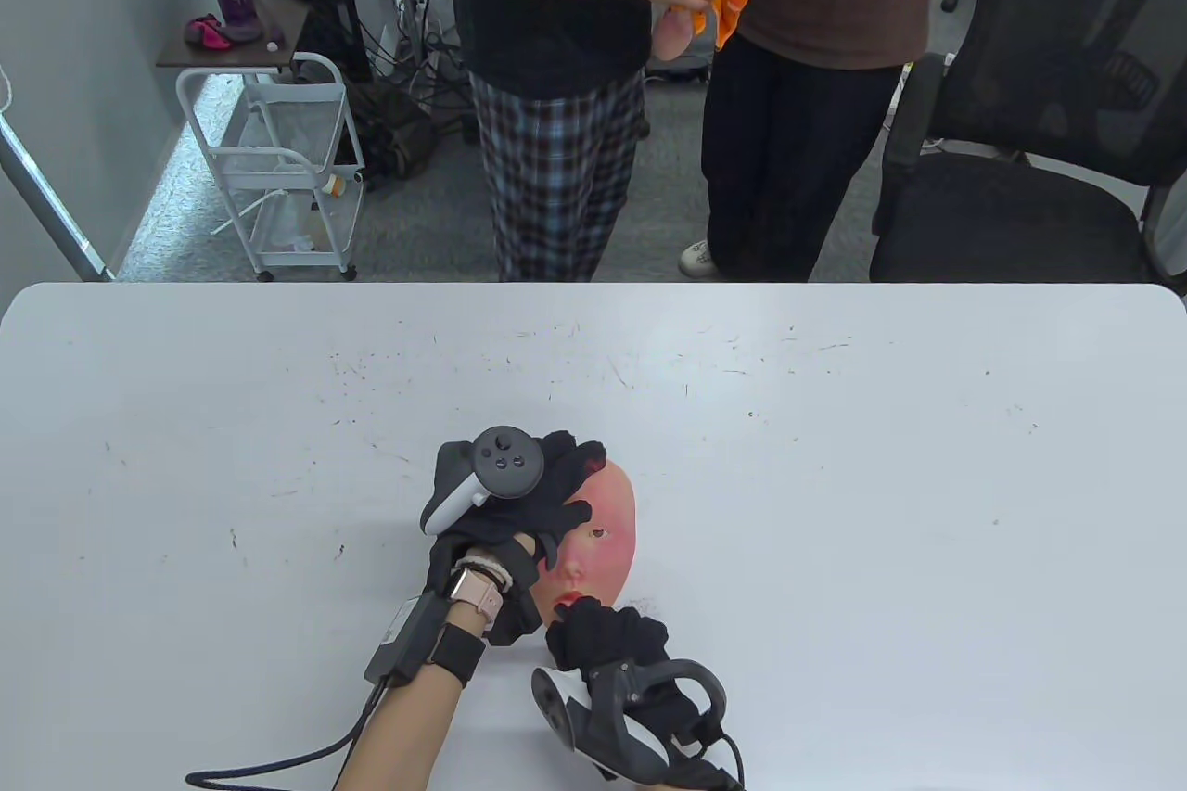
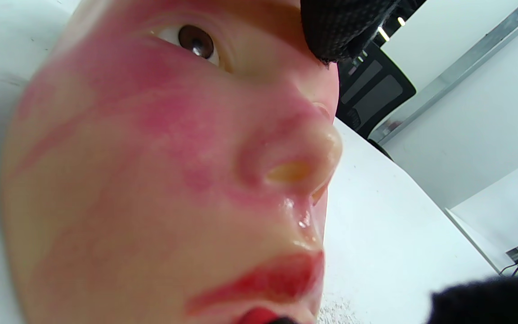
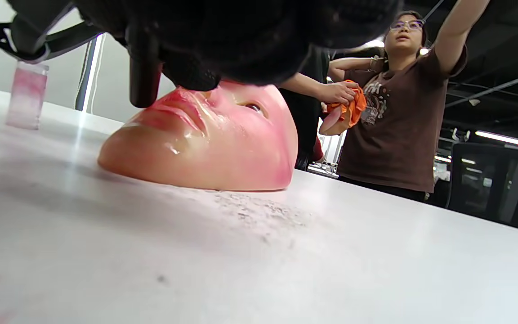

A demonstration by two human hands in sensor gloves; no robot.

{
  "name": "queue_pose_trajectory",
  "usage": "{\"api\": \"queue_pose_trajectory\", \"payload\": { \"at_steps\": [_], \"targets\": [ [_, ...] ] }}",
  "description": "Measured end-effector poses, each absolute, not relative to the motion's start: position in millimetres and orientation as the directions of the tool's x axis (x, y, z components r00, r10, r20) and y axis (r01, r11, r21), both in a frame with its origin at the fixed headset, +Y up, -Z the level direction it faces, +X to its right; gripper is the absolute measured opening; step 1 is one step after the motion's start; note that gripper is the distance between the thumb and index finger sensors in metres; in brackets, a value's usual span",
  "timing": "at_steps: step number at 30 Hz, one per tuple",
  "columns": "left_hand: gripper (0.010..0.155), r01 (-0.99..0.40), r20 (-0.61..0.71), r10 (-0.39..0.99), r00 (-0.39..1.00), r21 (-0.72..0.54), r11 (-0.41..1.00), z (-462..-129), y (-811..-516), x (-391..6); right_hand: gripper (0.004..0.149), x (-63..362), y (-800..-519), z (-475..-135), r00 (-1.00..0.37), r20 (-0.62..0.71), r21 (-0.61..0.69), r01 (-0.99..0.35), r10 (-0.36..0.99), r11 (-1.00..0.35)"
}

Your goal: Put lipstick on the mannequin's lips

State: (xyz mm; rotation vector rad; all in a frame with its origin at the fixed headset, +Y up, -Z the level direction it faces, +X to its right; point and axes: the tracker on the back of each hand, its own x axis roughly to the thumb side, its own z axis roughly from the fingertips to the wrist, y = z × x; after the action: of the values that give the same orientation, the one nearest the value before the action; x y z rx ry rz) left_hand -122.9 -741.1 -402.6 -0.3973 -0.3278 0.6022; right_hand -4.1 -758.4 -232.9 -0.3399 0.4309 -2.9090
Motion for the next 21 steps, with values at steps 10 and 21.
{"api": "queue_pose_trajectory", "payload": {
  "at_steps": [10, 21],
  "targets": [
    [0.071, -0.481, 0.179, 0.606, 0.775, -0.454, 0.750, -403, -741, -123, 0.051, -1, -758, -229, -0.957, 0.179, -0.344, 0.156, -0.227, -0.926],
    [0.071, -0.480, 0.179, 0.606, 0.775, -0.458, 0.748, -403, -741, -123, 0.051, -4, -758, -229, -0.956, 0.138, -0.345, 0.200, -0.260, -0.917]
  ]
}}
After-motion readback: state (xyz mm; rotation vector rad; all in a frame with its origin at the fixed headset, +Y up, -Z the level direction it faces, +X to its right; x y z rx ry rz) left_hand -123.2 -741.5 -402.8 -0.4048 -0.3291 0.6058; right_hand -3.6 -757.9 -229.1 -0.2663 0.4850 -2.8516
